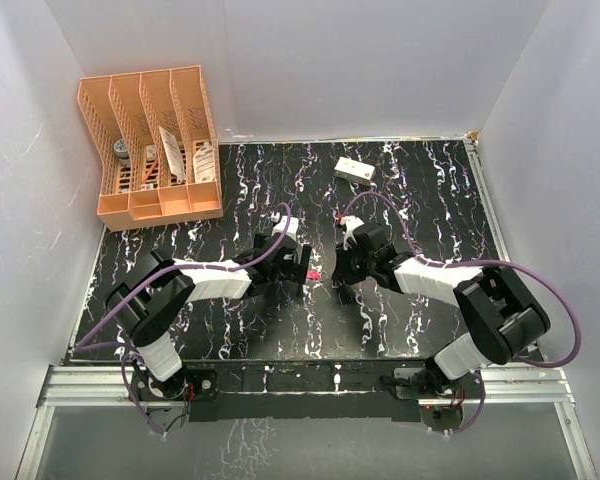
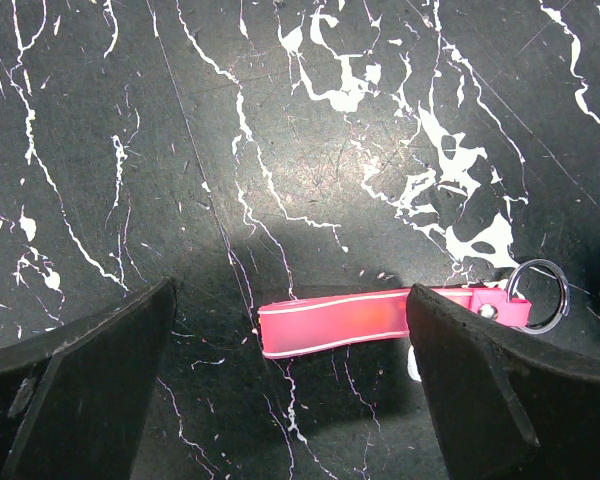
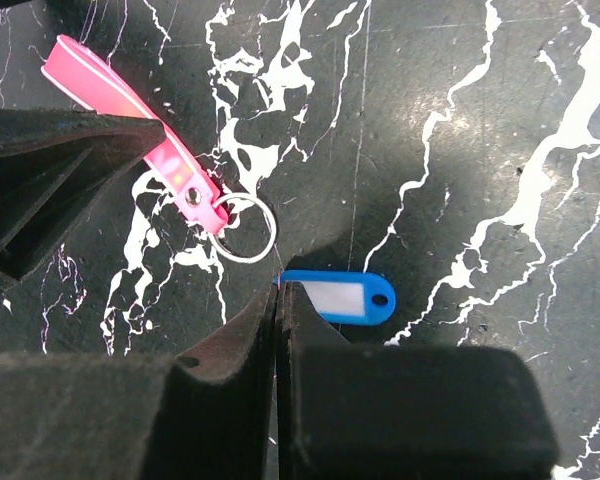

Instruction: Put the keys on the keyring

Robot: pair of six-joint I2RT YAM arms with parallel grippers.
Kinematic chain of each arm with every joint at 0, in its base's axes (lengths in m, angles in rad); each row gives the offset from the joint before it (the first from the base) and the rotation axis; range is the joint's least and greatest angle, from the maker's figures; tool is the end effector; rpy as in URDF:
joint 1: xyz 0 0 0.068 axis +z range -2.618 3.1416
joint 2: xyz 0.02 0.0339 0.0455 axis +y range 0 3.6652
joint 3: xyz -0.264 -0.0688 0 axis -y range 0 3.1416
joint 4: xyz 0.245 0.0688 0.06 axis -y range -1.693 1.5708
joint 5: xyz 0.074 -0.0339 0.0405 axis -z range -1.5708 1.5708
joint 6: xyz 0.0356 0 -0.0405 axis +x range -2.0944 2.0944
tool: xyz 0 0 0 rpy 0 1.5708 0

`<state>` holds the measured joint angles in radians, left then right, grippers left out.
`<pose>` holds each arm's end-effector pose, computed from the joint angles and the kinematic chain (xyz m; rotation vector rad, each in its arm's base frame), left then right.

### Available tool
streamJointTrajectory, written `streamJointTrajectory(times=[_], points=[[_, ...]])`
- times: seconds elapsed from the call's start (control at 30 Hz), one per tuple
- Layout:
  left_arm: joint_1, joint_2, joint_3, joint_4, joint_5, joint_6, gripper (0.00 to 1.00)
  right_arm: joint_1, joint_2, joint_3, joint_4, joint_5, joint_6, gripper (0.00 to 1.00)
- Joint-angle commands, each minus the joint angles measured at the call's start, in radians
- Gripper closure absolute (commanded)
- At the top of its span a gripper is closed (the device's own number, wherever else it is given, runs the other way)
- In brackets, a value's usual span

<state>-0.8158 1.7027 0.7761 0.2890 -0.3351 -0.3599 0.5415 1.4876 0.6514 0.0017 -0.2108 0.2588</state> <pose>0.2390 -0.2369 0.1513 0.3111 2.1613 -0.3015 0.2360 0.1506 0.1544 -0.4484 2.4346 0.6127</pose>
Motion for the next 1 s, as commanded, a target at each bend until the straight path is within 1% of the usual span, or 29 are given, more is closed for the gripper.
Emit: streamJointTrajectory(times=[0.0,0.37,0.97], points=[[-0.003,0.029,-0.016,-0.077,0.009,-0.013,0.02,0.009,0.011,0.025,0.032,-0.04,-0.024,1.0],[-0.003,0.032,-0.015,-0.074,0.011,-0.011,0.02,0.014,0.028,0.041,0.049,-0.07,-0.038,1.0],[-0.003,0.03,-0.021,-0.074,0.009,-0.011,0.02,0.023,0.027,0.053,0.074,-0.077,-0.041,1.0]])
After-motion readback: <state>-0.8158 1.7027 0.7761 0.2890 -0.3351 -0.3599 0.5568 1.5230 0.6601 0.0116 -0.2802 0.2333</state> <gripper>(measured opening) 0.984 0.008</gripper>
